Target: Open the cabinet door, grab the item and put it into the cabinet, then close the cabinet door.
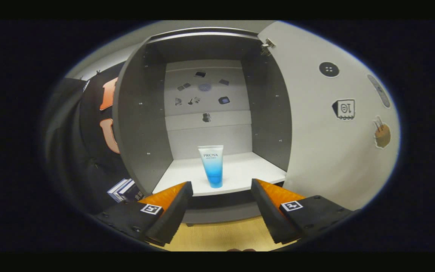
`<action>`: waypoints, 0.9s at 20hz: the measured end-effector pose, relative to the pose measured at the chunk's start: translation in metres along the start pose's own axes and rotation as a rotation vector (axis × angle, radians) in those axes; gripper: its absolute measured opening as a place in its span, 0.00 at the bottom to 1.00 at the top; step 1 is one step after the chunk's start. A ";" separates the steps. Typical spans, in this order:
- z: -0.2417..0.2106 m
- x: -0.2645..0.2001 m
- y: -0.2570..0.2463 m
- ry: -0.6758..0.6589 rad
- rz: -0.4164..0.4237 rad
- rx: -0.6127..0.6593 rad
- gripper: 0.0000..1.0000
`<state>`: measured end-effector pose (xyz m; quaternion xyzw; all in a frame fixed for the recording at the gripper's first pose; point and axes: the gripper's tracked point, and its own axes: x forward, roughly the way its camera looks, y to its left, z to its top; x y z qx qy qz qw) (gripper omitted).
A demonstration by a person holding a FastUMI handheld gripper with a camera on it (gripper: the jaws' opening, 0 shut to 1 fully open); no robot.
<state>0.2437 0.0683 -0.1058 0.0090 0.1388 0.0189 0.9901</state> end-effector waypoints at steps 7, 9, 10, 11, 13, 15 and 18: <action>0.003 -0.112 -0.013 -0.088 0.031 -0.039 0.99; 0.005 -0.138 -0.015 -0.113 0.040 -0.055 0.99; 0.005 -0.151 -0.017 -0.114 0.045 -0.057 0.99; 0.004 -0.165 -0.018 -0.116 0.055 -0.057 0.99; 0.006 -0.192 -0.024 -0.134 0.057 -0.063 0.99; 0.001 -0.217 -0.032 -0.140 0.062 -0.072 0.99; -0.008 -0.250 -0.057 -0.142 0.042 -0.076 0.97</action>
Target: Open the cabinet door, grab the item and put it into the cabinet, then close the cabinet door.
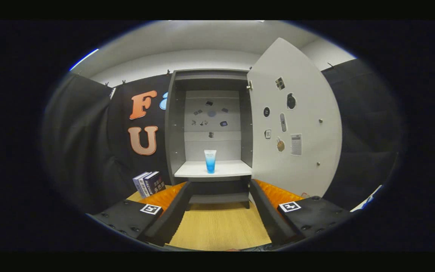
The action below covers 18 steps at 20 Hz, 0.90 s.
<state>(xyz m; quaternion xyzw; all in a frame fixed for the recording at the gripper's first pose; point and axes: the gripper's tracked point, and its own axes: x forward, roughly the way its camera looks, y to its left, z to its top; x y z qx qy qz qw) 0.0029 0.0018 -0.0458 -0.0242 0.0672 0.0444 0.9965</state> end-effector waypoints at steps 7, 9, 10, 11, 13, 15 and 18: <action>-0.004 -0.074 -0.086 -0.042 -0.108 -0.040 0.97; -0.007 -0.089 -0.108 -0.045 -0.123 -0.034 0.97; -0.009 -0.093 -0.120 -0.045 -0.134 -0.034 0.97; -0.012 -0.097 -0.134 -0.046 -0.148 -0.036 0.97; -0.019 -0.097 -0.157 -0.037 -0.167 -0.040 0.97; -0.028 -0.091 -0.177 -0.022 -0.174 -0.038 0.97; -0.041 -0.068 -0.211 -0.002 -0.205 -0.023 0.97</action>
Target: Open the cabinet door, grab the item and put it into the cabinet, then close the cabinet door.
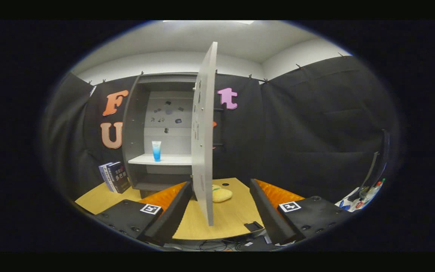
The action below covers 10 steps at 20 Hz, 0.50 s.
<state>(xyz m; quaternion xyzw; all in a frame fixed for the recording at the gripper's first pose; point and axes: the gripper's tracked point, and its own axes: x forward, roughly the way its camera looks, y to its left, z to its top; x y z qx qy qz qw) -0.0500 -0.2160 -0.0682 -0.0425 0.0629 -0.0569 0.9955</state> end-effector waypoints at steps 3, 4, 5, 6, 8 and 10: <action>-0.020 0.030 -0.021 0.034 -0.011 0.023 0.98; -0.027 0.041 -0.025 0.047 -0.018 0.029 0.98; -0.034 0.050 -0.030 0.058 -0.022 0.028 0.98; -0.040 0.058 -0.034 0.065 -0.021 0.025 0.98; -0.050 0.071 -0.035 0.078 -0.009 0.026 0.99; -0.057 0.080 -0.039 0.089 -0.001 0.030 0.99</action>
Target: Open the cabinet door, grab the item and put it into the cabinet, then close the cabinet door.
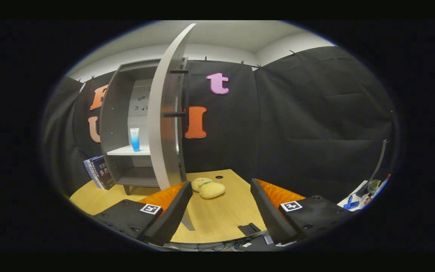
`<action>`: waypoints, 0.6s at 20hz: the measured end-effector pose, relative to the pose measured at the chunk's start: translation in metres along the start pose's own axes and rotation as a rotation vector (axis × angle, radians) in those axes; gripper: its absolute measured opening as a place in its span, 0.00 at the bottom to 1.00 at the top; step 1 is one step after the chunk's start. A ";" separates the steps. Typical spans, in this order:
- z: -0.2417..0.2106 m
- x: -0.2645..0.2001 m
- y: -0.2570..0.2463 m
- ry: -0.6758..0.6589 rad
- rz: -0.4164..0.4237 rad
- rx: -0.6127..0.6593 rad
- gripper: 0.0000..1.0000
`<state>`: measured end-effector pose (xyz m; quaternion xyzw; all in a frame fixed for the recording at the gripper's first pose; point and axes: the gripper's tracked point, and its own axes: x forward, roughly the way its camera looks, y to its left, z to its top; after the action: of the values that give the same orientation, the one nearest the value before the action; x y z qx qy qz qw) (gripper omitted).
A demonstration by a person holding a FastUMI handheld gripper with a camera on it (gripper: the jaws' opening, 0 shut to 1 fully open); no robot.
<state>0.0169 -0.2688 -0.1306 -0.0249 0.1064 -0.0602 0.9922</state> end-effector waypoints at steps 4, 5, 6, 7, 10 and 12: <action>-0.004 0.013 0.011 0.003 0.034 0.021 0.99; -0.006 0.015 0.015 0.011 0.047 0.027 0.99; -0.008 0.005 0.010 0.016 0.046 0.029 0.99; -0.009 0.002 0.008 0.013 0.046 0.028 0.97; -0.005 0.004 0.013 0.002 0.048 0.024 0.96; -0.005 0.003 0.020 0.000 0.052 0.014 0.97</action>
<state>0.0210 -0.2498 -0.1373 -0.0150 0.1065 -0.0351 0.9936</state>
